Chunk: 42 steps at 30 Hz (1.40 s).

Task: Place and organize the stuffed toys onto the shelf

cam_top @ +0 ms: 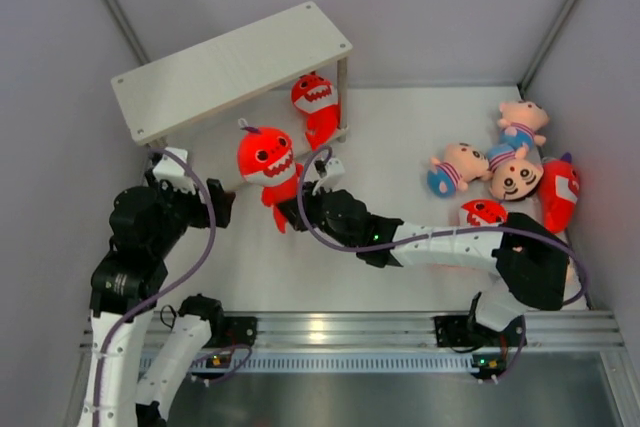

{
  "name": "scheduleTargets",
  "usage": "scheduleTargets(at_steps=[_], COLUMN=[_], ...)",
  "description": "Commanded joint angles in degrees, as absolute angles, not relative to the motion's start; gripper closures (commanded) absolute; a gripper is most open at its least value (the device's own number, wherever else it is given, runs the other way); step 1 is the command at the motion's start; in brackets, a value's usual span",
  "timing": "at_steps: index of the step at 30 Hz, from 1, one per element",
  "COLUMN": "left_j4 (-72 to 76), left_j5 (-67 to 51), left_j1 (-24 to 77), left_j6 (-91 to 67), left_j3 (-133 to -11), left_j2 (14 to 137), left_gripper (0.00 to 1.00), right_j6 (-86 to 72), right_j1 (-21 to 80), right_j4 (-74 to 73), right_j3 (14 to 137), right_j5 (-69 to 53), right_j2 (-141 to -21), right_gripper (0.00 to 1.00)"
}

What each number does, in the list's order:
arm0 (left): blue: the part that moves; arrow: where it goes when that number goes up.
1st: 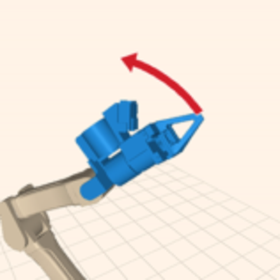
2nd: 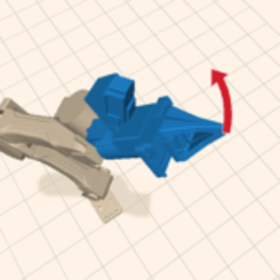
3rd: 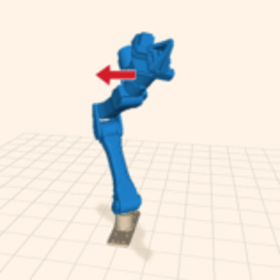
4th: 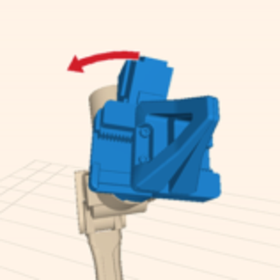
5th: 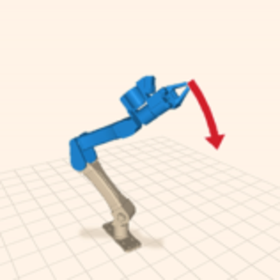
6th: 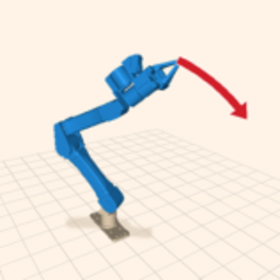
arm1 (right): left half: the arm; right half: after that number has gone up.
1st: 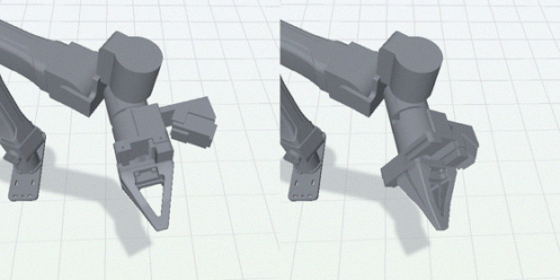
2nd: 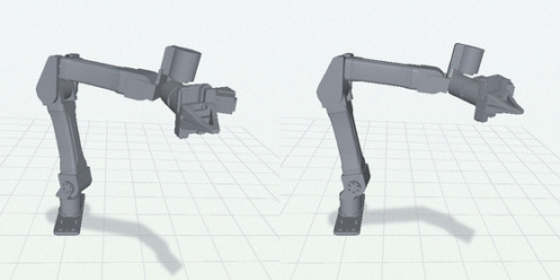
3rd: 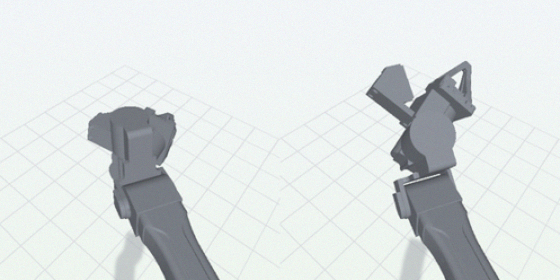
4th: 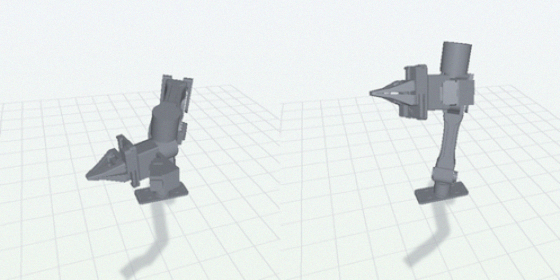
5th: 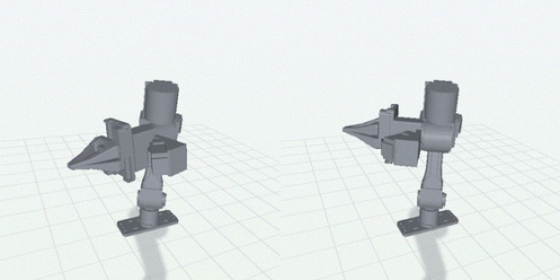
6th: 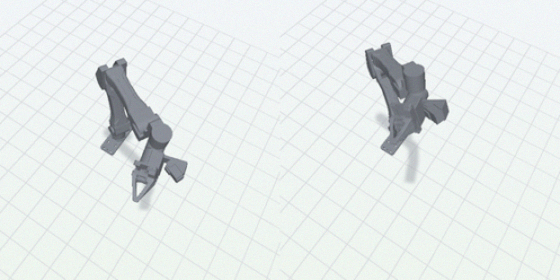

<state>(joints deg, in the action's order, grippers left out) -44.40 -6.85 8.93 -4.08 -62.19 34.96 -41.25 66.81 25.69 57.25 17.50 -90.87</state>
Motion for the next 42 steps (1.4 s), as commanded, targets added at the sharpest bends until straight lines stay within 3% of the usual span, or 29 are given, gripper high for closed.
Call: scheduleTargets(at_steps=[1,5,10,16,23,35,39,41,42], left_j4=[-42.8,-42.5,-42.7,-42.7,-42.7,-42.6,-42.7,-42.7,-42.7], left_j5=[-2.8,6.9,9.9,14.3,14.8,14.3,14.4,14.1,14.0], left_j1=[8.6,8.4,7.4,7.2,7.1,7.2,7.2,7.2,7.2], left_j6=[4.6,7.5,11.1,14.8,15.7,16.4,16.9,16.8,16.8], left_j3=[-58.5,-56.5,-56.0,-52.5,-52.6,-52.2,-52.4,-52.4,-52.4], left_j2=[28.8,25.4,24.1,22.3,21.5,21.5,21.6,21.5,21.5], left_gripper=[0.07,0.04,0.04,0.04,0.03,0.03,0.02,0.02,0.02], right_j6=[-37.3,-36.6,-35.7,-33.7,-30.7,-27.4,-29.7,-31.4,-31.5], right_j1=[65.9,65.0,61.2,57.0,54.5,51.9,50.9,50.5,50.5], right_j4=[18.1,16.3,12.2,0.5,-2.8,-5.1,-6.3,-6.4,-5.5], right_j3=[52.4,50.9,57.8,77.6,97.4,113.1,112.9,111.5,110.8], right_j5=[24.1,25.0,24.9,24.9,29.5,30.7,29.4,29.6,29.4], right_j2=[-85.5,-85.7,-91.4,-105.3,-119.2,-132.0,-131.5,-130.7,-129.6], right_gripper=[1.00,1.00,1.00,1.00,1.00,0.99,0.77,0.76,0.70])
